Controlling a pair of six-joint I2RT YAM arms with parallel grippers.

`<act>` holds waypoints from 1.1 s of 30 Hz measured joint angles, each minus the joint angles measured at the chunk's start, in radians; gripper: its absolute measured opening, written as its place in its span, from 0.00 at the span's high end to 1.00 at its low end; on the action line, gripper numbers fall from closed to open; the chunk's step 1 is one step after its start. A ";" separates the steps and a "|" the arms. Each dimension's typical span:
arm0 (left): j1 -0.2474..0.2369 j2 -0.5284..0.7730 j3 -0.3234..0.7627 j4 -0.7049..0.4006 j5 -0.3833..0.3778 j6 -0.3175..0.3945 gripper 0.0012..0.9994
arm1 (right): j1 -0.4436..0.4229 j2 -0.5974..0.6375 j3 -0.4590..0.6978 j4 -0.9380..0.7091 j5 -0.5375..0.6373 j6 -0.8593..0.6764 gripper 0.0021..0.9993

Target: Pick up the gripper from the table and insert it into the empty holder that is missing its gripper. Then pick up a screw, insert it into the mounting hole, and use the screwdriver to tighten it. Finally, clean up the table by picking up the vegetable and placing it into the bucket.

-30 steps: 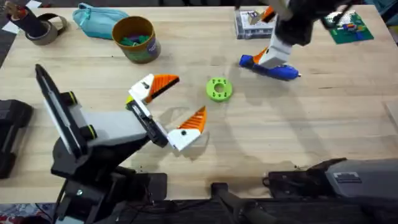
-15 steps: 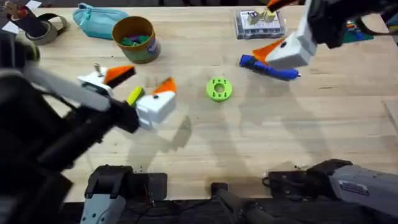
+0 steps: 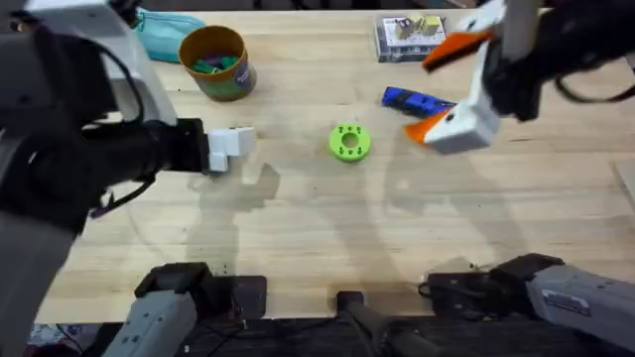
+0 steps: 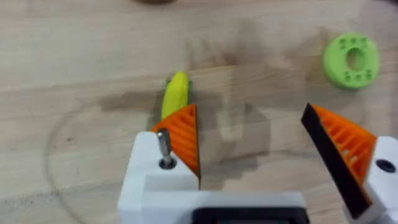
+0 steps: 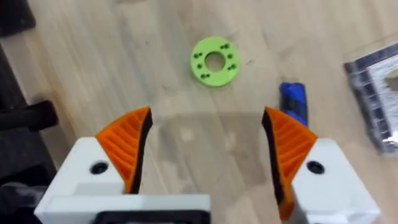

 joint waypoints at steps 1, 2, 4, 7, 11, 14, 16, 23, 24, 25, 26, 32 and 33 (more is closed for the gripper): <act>0.008 0.037 0.000 0.006 -0.003 0.001 0.01 | 0.000 -0.004 -0.028 0.004 0.000 0.000 0.00; 0.017 0.072 0.000 0.013 -0.006 0.003 0.01 | 0.000 -0.007 -0.053 0.006 -0.001 0.000 0.00; 0.033 0.140 0.000 0.030 -0.010 0.004 0.01 | 0.000 -0.017 -0.094 0.015 -0.001 0.000 0.00; 0.048 0.231 0.000 0.054 -0.020 0.006 0.01 | 0.000 -0.031 -0.118 0.013 -0.001 0.000 0.00; 0.050 0.294 0.000 0.074 -0.024 0.008 0.01 | 0.000 -0.042 -0.119 0.015 -0.001 0.000 0.00; 0.050 0.294 0.000 0.074 -0.024 0.008 0.01 | 0.000 -0.042 -0.119 0.015 -0.001 0.000 0.00; 0.050 0.294 0.000 0.074 -0.024 0.008 0.01 | 0.000 -0.042 -0.119 0.015 -0.001 0.000 0.00; 0.050 0.294 0.000 0.074 -0.024 0.008 0.01 | 0.000 -0.042 -0.119 0.015 -0.001 0.000 0.00; 0.050 0.294 0.000 0.074 -0.024 0.008 0.01 | 0.000 -0.042 -0.119 0.015 -0.001 0.000 0.00; 0.050 0.294 0.000 0.074 -0.024 0.008 0.01 | 0.000 -0.042 -0.119 0.015 -0.001 0.000 0.00; 0.050 0.294 0.000 0.074 -0.024 0.008 0.01 | 0.000 -0.042 -0.119 0.015 -0.001 0.000 0.00; 0.050 0.294 0.000 0.074 -0.024 0.008 0.01 | 0.000 -0.042 -0.119 0.015 -0.001 0.000 0.00; 0.050 0.294 0.000 0.074 -0.024 0.008 0.01 | 0.000 -0.042 -0.119 0.015 -0.001 0.000 0.00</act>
